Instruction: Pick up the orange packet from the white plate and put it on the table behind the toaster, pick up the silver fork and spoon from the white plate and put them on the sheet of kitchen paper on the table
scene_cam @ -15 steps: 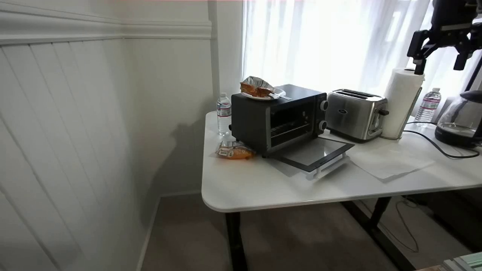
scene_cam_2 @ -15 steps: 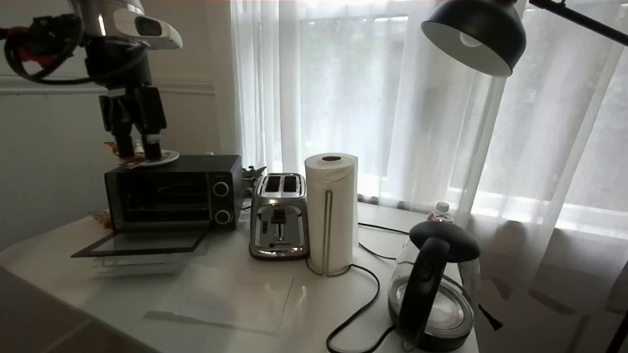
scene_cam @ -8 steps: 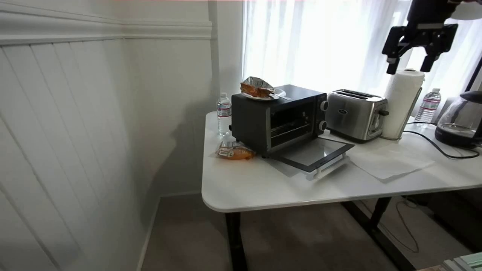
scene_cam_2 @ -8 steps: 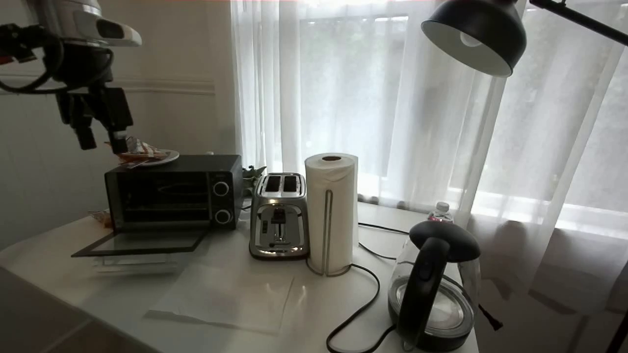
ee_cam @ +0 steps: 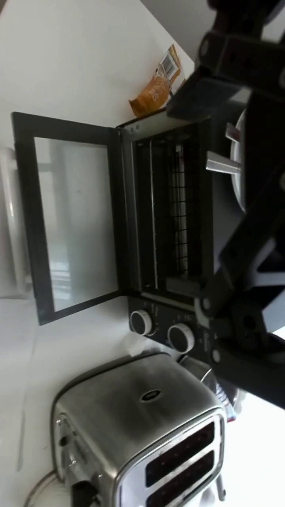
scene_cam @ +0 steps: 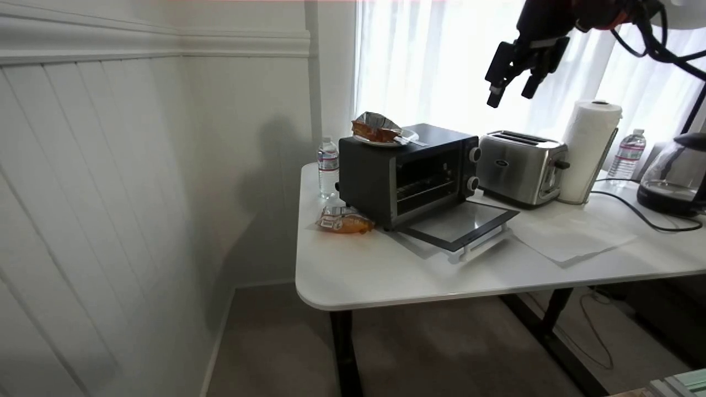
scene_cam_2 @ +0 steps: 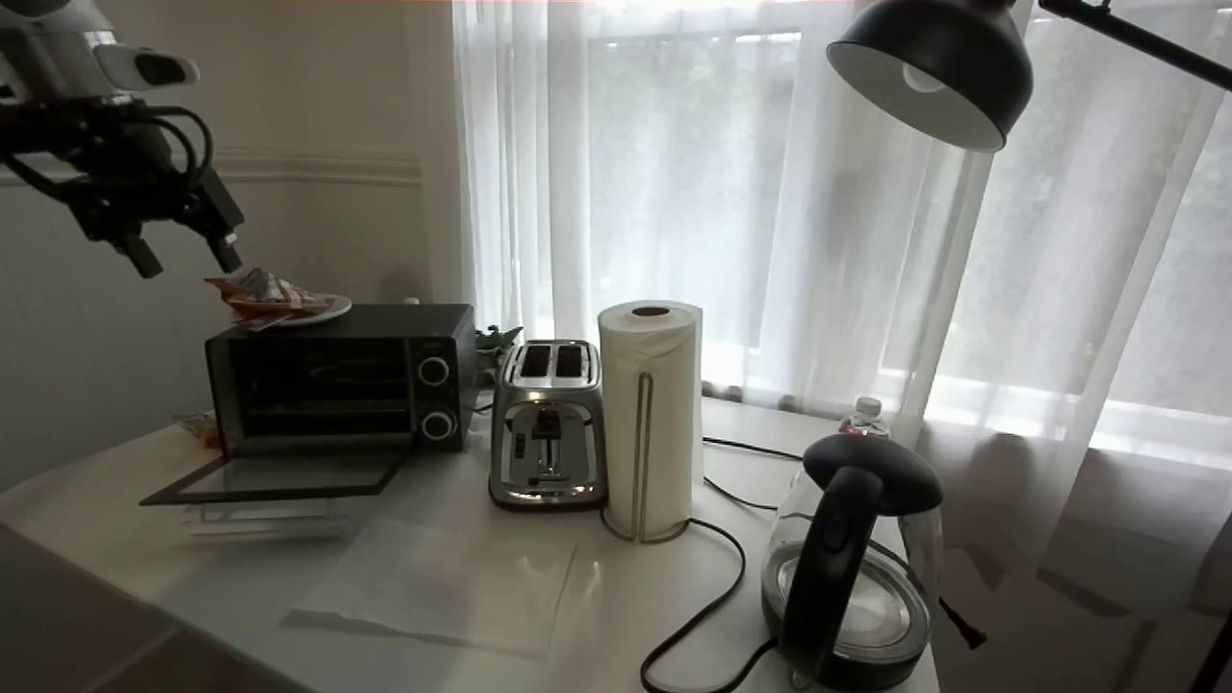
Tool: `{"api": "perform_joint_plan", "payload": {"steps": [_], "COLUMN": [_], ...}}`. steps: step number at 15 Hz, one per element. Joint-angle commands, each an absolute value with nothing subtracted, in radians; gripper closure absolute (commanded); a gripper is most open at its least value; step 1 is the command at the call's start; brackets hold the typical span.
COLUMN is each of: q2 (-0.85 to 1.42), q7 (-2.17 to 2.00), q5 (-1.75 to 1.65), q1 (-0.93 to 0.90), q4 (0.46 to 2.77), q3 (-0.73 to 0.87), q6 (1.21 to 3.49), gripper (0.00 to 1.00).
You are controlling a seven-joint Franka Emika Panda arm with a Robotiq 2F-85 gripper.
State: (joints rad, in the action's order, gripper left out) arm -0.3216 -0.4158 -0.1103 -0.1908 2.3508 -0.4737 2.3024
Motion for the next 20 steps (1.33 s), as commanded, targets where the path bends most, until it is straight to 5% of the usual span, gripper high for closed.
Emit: {"api": "perform_joint_plan", "payload": {"steps": [1,20], "q2": [-0.183,-0.09], "q7": [-0.378,-0.314], "q5": [-0.275,-0.468], "q1": [-0.201,-0.311], "q4": [2.246,2.196], "q3": [-0.5,-0.492], "q6": [2.363,2.53], "gripper": [0.0,0.0]}}
